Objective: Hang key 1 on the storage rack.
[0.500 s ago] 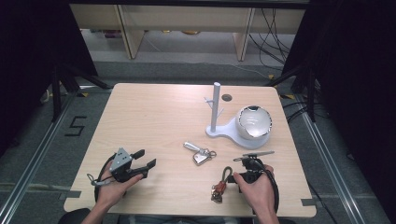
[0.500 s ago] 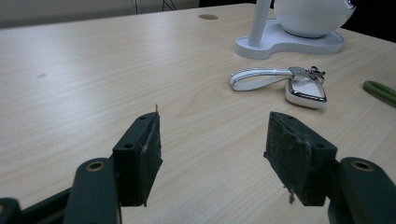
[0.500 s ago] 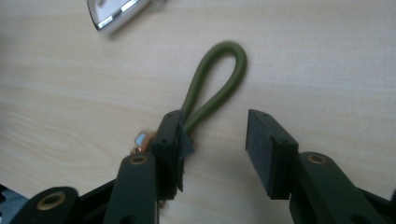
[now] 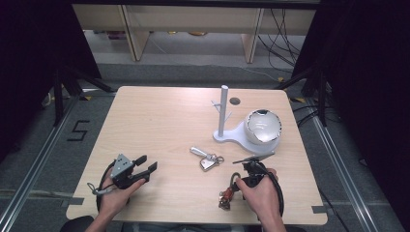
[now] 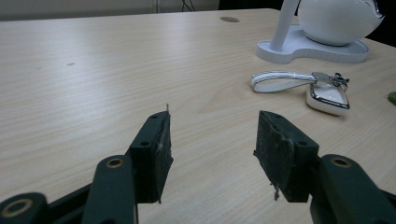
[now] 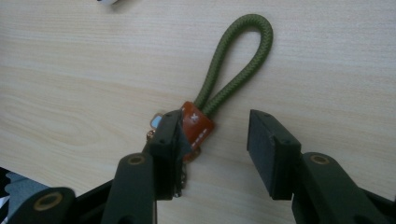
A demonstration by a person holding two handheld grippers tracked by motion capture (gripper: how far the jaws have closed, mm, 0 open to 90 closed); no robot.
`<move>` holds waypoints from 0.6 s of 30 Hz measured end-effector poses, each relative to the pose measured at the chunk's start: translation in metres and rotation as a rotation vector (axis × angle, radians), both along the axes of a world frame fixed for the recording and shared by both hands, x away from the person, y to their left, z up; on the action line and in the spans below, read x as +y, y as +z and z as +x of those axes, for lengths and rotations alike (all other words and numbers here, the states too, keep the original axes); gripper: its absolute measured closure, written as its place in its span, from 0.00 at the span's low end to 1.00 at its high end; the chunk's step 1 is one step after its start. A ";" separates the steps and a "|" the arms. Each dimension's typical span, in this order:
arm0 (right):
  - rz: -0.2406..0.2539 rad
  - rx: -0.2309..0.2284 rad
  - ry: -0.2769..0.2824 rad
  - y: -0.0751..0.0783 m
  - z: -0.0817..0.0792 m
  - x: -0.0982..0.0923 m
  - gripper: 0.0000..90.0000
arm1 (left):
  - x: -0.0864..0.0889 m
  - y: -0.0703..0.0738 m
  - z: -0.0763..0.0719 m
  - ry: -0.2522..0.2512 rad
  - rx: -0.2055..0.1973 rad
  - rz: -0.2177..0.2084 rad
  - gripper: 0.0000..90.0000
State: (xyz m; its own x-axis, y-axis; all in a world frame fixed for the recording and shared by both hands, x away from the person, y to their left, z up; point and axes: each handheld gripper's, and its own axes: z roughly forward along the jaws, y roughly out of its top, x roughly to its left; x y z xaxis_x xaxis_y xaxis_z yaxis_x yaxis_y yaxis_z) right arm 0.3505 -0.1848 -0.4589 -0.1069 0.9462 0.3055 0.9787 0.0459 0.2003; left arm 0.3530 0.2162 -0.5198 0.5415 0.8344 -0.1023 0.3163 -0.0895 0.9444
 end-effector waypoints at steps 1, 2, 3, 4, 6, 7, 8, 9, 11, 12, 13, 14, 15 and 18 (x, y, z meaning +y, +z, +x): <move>0.001 -0.006 -0.011 0.000 0.001 0.002 0.63 | 0.000 0.000 0.001 0.005 -0.013 0.004 0.50; 0.000 -0.003 -0.016 0.001 0.002 0.003 0.62 | 0.001 0.000 0.001 0.009 -0.025 0.011 0.49; -0.001 0.018 -0.007 0.001 0.004 0.004 0.62 | 0.001 0.000 0.002 0.016 -0.027 0.006 0.49; -0.009 0.024 -0.010 0.001 0.004 0.006 0.62 | 0.001 -0.001 0.003 0.020 -0.031 -0.003 0.48; -0.014 0.025 -0.023 0.000 0.006 0.011 0.61 | 0.002 -0.002 0.003 0.025 -0.023 0.007 0.47; -0.023 0.038 -0.020 0.000 0.007 0.012 0.61 | 0.002 -0.003 0.003 0.026 -0.026 0.002 0.46; -0.020 0.052 -0.006 0.000 0.008 0.014 0.61 | 0.001 -0.003 0.003 0.024 -0.031 0.003 0.46; -0.012 0.054 -0.001 0.000 0.008 0.015 0.61 | 0.001 -0.003 0.003 0.020 -0.036 0.006 0.46; -0.025 0.062 0.001 -0.001 0.010 0.019 0.61 | -0.001 -0.003 0.002 0.018 -0.046 0.011 0.45; -0.033 0.074 -0.019 0.000 0.009 0.022 0.60 | -0.001 -0.003 0.001 0.020 -0.043 0.019 0.45; -0.031 0.081 -0.008 -0.001 0.010 0.022 0.59 | -0.002 -0.003 0.001 0.014 -0.055 0.014 0.45; -0.038 0.091 -0.008 -0.003 0.010 0.023 0.59 | -0.002 -0.003 0.000 0.014 -0.055 0.023 0.44; -0.050 0.107 -0.015 -0.004 0.010 0.024 0.59 | -0.002 -0.002 0.000 0.016 -0.051 0.027 0.44; -0.053 0.100 -0.007 -0.009 0.011 0.025 0.59 | -0.002 -0.003 0.000 0.013 -0.051 0.029 0.42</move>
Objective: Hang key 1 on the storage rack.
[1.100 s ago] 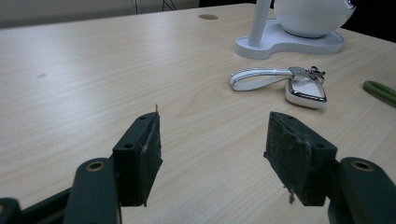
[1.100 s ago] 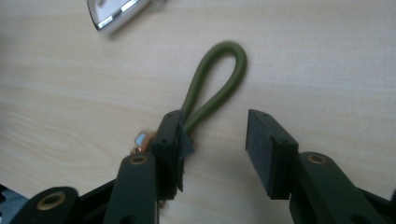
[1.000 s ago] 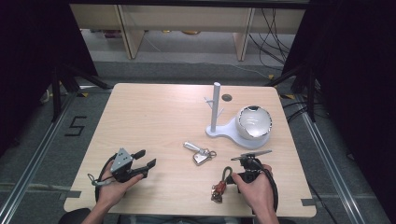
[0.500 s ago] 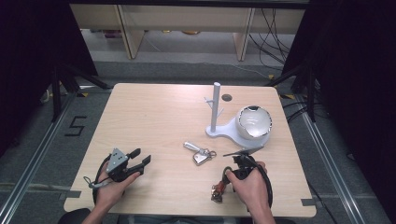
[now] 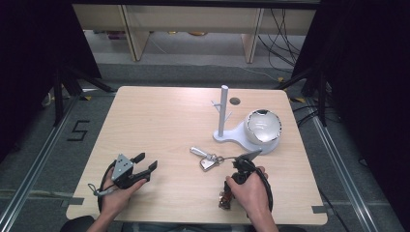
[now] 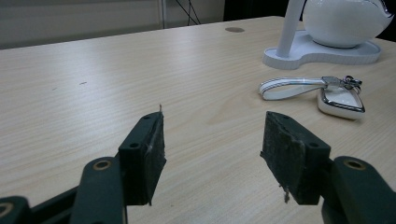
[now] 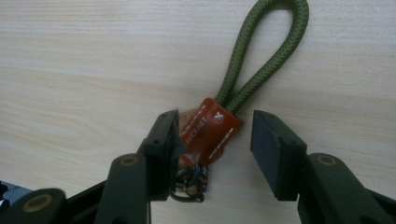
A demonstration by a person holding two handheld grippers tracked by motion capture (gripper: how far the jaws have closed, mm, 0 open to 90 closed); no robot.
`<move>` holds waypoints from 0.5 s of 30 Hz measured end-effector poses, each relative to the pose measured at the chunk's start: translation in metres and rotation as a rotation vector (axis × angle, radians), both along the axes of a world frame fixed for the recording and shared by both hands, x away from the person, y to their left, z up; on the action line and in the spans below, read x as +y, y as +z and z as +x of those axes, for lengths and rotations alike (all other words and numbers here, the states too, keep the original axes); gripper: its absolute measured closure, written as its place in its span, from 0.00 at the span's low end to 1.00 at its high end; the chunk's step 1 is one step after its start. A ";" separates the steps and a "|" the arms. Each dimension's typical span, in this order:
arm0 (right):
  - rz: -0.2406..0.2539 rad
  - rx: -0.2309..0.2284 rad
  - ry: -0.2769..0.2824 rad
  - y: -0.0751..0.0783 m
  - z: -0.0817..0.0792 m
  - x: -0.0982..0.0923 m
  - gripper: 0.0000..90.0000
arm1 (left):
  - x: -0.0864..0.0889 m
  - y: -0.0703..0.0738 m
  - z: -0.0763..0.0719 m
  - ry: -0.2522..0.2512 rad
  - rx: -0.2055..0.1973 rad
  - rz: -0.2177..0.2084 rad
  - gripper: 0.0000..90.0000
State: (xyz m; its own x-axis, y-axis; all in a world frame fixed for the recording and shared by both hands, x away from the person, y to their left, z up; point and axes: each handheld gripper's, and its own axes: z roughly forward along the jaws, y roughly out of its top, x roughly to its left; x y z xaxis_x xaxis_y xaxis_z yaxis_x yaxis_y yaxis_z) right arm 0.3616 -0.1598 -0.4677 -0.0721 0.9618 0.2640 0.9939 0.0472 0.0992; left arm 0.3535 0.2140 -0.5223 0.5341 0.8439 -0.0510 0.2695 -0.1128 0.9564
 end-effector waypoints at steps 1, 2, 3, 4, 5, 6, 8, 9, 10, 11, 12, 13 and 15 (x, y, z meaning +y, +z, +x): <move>-0.008 0.009 -0.020 0.000 0.001 0.002 0.59 | 0.000 0.000 0.000 0.001 0.000 -0.001 0.42; -0.014 0.015 -0.019 0.000 0.001 0.002 0.59 | -0.001 0.000 0.000 0.002 0.001 -0.001 0.42; -0.015 0.014 -0.013 0.000 0.001 0.002 0.59 | -0.001 0.000 0.000 0.001 0.000 -0.001 0.42; -0.019 0.015 -0.024 -0.001 0.002 0.004 0.59 | -0.001 0.000 0.000 0.000 0.000 0.001 0.42; -0.022 0.012 -0.018 -0.001 0.003 0.005 0.59 | -0.001 0.000 0.000 0.000 -0.002 0.003 0.42; -0.030 0.010 -0.016 -0.002 0.003 0.005 0.59 | -0.002 0.000 0.000 0.000 -0.002 0.003 0.42; -0.053 0.035 -0.039 -0.002 0.004 0.008 0.59 | -0.002 0.000 0.000 0.001 -0.002 0.004 0.42; -0.081 0.022 -0.004 -0.004 0.004 0.006 0.59 | -0.002 0.000 0.000 0.002 -0.006 0.003 0.42; -0.078 0.021 -0.016 -0.004 0.005 0.007 0.59 | -0.002 0.000 0.000 0.002 -0.006 0.003 0.42; -0.078 0.021 -0.016 -0.004 0.005 0.007 0.59 | -0.002 0.000 0.000 0.002 -0.006 0.003 0.42; -0.075 0.048 -0.061 -0.004 0.005 0.011 0.60 | -0.002 0.000 0.000 0.001 -0.005 0.006 0.42; -0.096 0.047 -0.042 -0.004 0.005 0.010 0.61 | -0.002 0.000 0.000 0.001 -0.005 0.007 0.42; -0.061 0.054 -0.068 -0.003 0.005 0.014 0.63 | -0.003 0.000 0.000 -0.001 -0.006 0.008 0.42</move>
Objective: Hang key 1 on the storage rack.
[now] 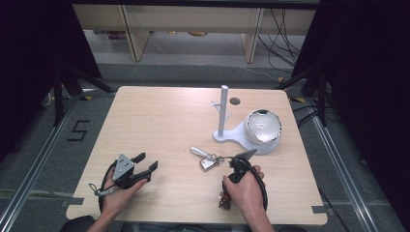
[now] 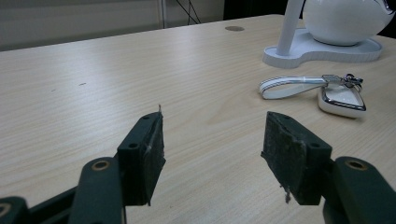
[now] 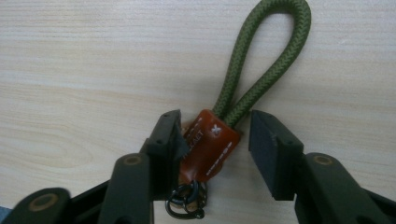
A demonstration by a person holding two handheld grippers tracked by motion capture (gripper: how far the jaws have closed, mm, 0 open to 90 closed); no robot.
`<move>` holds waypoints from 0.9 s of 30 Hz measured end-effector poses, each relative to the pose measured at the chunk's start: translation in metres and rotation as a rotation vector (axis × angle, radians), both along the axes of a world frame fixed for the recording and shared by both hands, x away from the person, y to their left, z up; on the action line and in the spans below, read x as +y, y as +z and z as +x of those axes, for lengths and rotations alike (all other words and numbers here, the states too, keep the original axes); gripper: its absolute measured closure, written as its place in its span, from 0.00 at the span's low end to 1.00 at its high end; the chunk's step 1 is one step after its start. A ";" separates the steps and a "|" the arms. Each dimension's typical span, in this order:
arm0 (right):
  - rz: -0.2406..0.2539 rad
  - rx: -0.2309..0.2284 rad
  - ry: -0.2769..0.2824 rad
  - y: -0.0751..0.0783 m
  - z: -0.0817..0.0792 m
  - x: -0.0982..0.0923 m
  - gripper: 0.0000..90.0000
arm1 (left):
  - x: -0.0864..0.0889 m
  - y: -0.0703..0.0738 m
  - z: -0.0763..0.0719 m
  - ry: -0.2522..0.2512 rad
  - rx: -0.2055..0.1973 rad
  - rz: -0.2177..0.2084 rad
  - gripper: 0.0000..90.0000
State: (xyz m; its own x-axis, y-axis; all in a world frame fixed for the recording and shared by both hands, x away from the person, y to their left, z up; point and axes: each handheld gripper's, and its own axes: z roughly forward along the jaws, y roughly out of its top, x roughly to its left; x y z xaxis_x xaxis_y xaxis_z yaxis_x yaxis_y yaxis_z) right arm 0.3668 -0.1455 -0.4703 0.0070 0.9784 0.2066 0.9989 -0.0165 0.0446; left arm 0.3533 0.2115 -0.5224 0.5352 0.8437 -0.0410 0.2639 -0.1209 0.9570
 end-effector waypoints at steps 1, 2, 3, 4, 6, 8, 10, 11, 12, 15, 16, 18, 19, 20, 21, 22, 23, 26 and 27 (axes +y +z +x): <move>0.000 0.001 0.002 0.001 0.001 0.001 0.64 | 0.000 0.000 0.000 0.000 0.000 0.000 0.42; 0.000 0.007 0.034 0.000 0.001 -0.001 0.65 | 0.000 0.000 0.000 -0.001 0.001 0.001 0.42; -0.010 -0.005 0.021 -0.002 0.002 0.000 0.66 | 0.000 0.000 0.000 -0.001 0.000 0.001 0.42; -0.027 -0.001 0.030 -0.002 0.002 -0.001 0.67 | 0.000 0.000 0.000 -0.002 0.000 0.002 0.42; -0.031 0.001 0.041 -0.002 0.003 -0.002 0.68 | 0.000 0.000 0.000 -0.002 0.000 0.004 0.42; -0.031 0.000 0.059 -0.004 0.005 -0.001 0.71 | -0.001 0.000 0.001 -0.007 -0.006 0.000 0.42; -0.025 0.020 0.050 -0.002 0.006 0.001 0.74 | -0.001 0.000 0.001 -0.007 -0.006 -0.001 0.42; -0.021 -0.011 0.090 -0.005 0.007 -0.002 0.77 | 0.000 0.000 0.001 -0.006 -0.005 -0.003 0.42; -0.004 0.002 0.088 -0.005 0.007 -0.001 0.83 | 0.000 0.000 0.001 -0.006 -0.004 -0.004 0.42; 0.017 0.000 0.093 -0.006 0.007 -0.001 0.88 | 0.000 0.000 0.000 -0.001 0.002 0.000 0.42; 0.040 -0.004 0.118 -0.007 0.006 -0.003 0.88 | 0.000 0.000 0.000 0.000 0.001 -0.002 0.42; 0.052 -0.007 0.119 -0.007 0.005 -0.004 0.88 | 0.000 0.000 0.000 0.000 0.002 -0.001 0.42; 0.081 -0.020 0.104 -0.006 0.004 -0.003 0.88 | 0.000 0.000 0.001 -0.003 -0.002 -0.008 0.42; 0.097 -0.051 0.146 -0.007 0.003 -0.006 0.89 | 0.000 0.000 0.001 -0.003 -0.002 -0.008 0.42; 0.115 -0.042 0.134 -0.006 0.003 -0.006 0.89 | 0.000 0.000 0.000 -0.001 0.000 -0.003 0.42; 0.124 -0.051 0.144 -0.005 0.002 -0.007 0.89 | 0.000 0.000 0.000 -0.001 0.000 0.000 0.42; 0.128 -0.079 0.151 -0.004 0.000 -0.008 0.89 | 0.000 0.000 0.000 -0.001 0.000 0.000 0.42; 0.139 -0.125 0.160 0.004 -0.003 -0.010 0.89 | 0.000 0.000 0.000 -0.001 0.001 0.002 0.42; 0.148 -0.153 0.163 0.006 -0.005 -0.010 0.89 | 0.000 0.000 0.000 -0.001 0.000 0.002 0.42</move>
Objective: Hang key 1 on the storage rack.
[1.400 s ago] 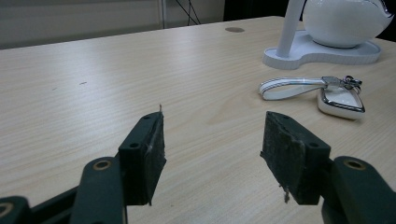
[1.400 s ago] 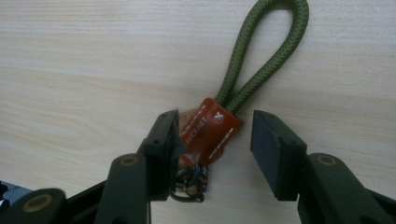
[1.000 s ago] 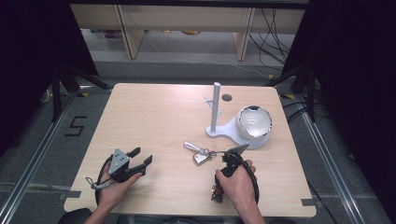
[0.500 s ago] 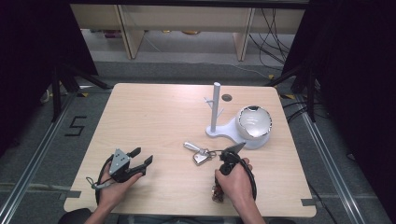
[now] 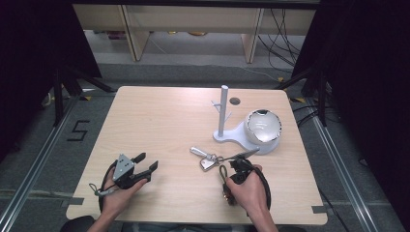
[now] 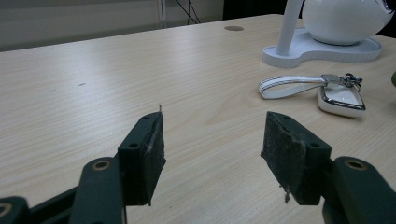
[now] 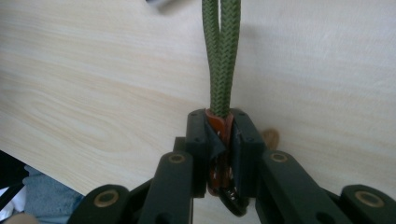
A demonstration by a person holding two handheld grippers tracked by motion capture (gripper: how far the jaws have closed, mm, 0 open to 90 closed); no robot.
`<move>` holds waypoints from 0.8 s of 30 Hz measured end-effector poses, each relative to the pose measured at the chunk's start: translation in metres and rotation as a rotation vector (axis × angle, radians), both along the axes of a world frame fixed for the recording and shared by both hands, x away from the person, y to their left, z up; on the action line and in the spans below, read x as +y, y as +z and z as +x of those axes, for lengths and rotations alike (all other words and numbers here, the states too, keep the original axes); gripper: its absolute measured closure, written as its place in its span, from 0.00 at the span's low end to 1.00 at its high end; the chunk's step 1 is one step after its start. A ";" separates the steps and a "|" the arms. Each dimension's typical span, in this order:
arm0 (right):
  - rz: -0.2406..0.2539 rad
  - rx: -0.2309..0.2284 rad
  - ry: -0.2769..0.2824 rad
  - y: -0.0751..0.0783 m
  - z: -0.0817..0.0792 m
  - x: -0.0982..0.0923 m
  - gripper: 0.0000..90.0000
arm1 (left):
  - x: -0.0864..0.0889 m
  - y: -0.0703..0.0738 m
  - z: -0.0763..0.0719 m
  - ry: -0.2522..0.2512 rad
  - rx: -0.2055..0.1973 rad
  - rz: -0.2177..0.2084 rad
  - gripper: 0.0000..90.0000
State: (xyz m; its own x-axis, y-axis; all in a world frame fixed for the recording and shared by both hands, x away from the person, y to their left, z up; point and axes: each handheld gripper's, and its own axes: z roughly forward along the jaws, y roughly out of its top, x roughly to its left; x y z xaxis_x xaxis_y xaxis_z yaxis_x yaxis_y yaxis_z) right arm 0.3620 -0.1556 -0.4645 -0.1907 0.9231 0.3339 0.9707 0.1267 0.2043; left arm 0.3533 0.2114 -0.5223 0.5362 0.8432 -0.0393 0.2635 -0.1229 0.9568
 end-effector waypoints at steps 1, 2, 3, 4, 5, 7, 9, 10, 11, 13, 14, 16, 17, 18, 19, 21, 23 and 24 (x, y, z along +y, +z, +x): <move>0.005 -0.007 -0.002 0.003 -0.001 0.000 0.89 | 0.000 0.000 0.000 0.000 0.000 0.000 0.42; 0.002 -0.021 -0.013 0.005 -0.003 0.000 0.89 | 0.000 0.000 0.000 -0.001 -0.001 0.000 0.42; 0.009 -0.044 -0.009 0.007 -0.004 0.000 0.89 | 0.000 0.000 0.000 0.000 0.000 0.000 0.42; 0.016 -0.057 -0.013 0.010 -0.005 0.000 0.89 | 0.000 0.000 0.000 0.001 0.000 -0.001 0.42; 0.021 -0.084 -0.020 0.013 -0.006 0.000 0.89 | 0.000 0.000 0.000 0.000 0.000 -0.002 0.42; 0.020 -0.134 0.010 0.015 -0.006 -0.002 0.89 | 0.000 0.000 0.000 0.001 0.000 -0.001 0.42; 0.047 -0.181 0.009 0.020 -0.006 -0.001 0.89 | 0.000 0.000 0.000 0.001 -0.001 0.001 0.43; 0.047 -0.181 0.009 0.020 -0.006 -0.001 0.89 | 0.000 0.000 0.000 0.001 -0.001 0.001 0.42; 0.050 -0.207 -0.002 0.026 -0.007 -0.001 0.89 | 0.000 0.000 0.000 0.001 -0.001 0.002 0.42; 0.054 -0.246 -0.008 0.030 -0.007 -0.001 0.89 | 0.000 0.000 0.000 0.000 -0.001 0.003 0.43; 0.066 -0.275 0.011 0.030 -0.007 -0.001 0.89 | 0.000 0.000 0.000 0.001 -0.001 0.003 0.43; 0.074 -0.296 0.001 0.033 -0.007 0.000 0.89 | 0.000 0.000 0.000 0.001 -0.001 0.003 0.43; 0.074 -0.293 -0.009 0.035 -0.008 0.000 0.89 | 0.000 0.000 0.000 0.002 -0.002 0.004 0.42; 0.071 -0.316 0.008 0.036 -0.007 -0.001 0.89 | 0.000 0.000 0.000 0.002 -0.002 0.003 0.42; 0.067 -0.304 -0.012 0.038 -0.008 0.001 0.89 | 0.000 0.000 0.000 0.002 -0.002 0.002 0.42; 0.065 -0.335 0.018 0.040 -0.008 -0.001 0.89 | 0.000 0.000 0.000 0.002 -0.002 0.002 0.42; 0.087 -0.367 0.034 0.041 -0.008 -0.001 0.89 | 0.000 0.000 -0.001 0.003 -0.002 0.003 0.42; 0.098 -0.337 0.005 0.044 -0.010 0.001 0.89 | 0.000 0.000 -0.001 0.003 -0.002 0.004 0.42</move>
